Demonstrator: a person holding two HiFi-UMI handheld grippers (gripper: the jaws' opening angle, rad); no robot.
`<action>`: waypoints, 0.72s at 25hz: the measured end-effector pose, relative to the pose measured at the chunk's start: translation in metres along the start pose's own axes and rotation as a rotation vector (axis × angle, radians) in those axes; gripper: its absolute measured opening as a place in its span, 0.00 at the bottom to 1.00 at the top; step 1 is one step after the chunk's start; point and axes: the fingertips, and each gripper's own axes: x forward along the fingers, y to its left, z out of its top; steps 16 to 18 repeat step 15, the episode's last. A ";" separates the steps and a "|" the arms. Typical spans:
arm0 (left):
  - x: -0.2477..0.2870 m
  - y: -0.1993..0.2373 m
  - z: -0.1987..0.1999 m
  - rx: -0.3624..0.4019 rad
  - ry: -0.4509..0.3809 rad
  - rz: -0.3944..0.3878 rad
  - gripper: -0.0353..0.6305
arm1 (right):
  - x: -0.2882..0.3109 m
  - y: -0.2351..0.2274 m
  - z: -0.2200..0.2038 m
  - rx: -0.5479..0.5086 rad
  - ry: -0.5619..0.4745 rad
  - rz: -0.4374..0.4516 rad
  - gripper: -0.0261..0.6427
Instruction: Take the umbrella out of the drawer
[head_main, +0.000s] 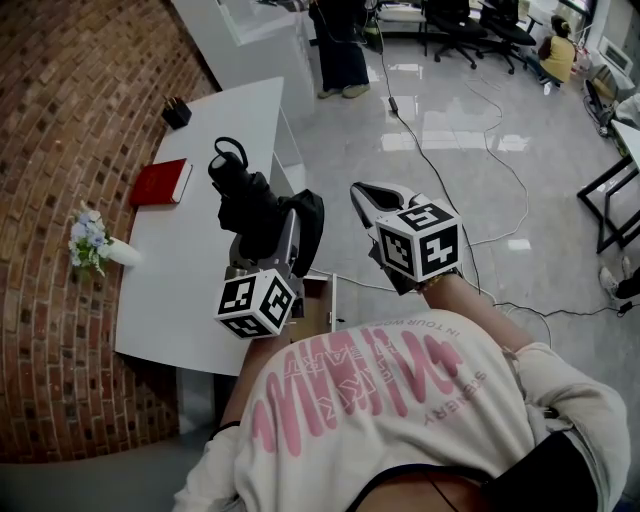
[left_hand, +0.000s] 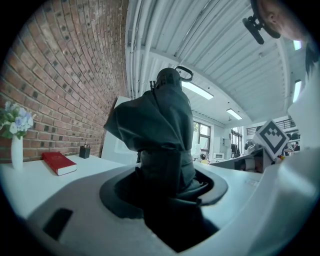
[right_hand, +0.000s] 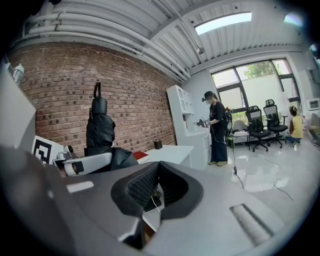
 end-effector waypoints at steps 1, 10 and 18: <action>-0.001 0.001 0.000 -0.001 0.001 0.001 0.44 | 0.000 0.000 0.000 0.000 0.001 -0.001 0.06; -0.005 0.006 -0.003 0.000 0.007 0.008 0.44 | 0.002 0.005 -0.004 -0.001 0.009 -0.002 0.06; -0.006 0.008 -0.006 -0.008 0.008 0.010 0.44 | 0.004 0.004 -0.007 -0.002 0.012 0.000 0.06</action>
